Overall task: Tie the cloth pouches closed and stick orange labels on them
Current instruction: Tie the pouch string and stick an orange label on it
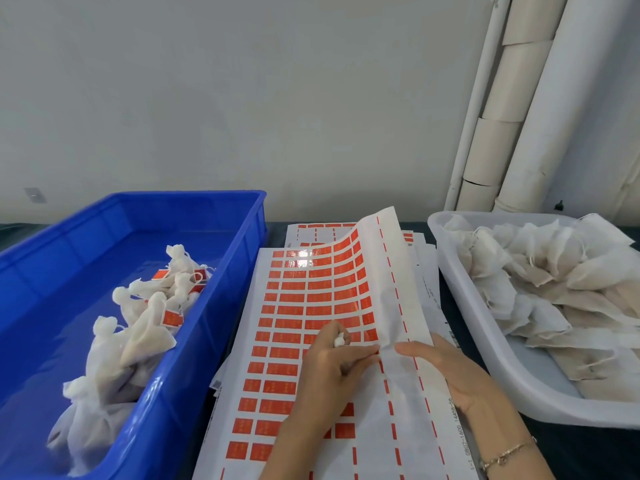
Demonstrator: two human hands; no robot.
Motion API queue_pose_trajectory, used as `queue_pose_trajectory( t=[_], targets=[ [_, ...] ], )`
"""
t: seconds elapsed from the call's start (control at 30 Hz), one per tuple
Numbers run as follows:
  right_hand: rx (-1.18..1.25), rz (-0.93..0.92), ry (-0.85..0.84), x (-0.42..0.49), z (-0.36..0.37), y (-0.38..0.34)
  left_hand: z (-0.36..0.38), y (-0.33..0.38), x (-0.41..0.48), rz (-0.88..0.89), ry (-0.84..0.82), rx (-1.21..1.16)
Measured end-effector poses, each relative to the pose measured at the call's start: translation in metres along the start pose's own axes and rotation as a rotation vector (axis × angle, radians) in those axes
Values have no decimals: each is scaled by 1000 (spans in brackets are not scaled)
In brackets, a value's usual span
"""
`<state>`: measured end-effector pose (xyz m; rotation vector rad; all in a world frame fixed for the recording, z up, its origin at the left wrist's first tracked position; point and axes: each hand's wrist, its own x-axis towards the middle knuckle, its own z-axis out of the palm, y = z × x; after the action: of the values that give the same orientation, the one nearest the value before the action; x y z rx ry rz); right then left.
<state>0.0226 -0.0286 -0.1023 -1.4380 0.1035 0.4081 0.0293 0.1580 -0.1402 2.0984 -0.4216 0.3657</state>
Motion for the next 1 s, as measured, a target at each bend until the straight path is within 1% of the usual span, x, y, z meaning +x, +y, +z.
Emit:
queue_pose_trajectory(
  t=[0.3,0.43,0.53,0.67,0.77,0.9,1.0],
  targets=[
    [8,16,30,2,-2,4,-1,2,-3,77,56,78],
    [-10,34,55,3,-4,5,0,1,-4,12,97,87],
    [-63,6,77,4,-6,5,0,0,-2,-27,105,70],
    [-200,-51,185,5,-5,7,-4,1,2,-186,226,-66],
    [-267,-122,275,7,-4,9,-6,3,2,-273,300,-116],
    [-282,-252,477,10,-5,12,-10,3,3,-304,357,-183],
    [-429,-407,598,13,0,16,-12,2,4,-314,337,-208]
  ],
)
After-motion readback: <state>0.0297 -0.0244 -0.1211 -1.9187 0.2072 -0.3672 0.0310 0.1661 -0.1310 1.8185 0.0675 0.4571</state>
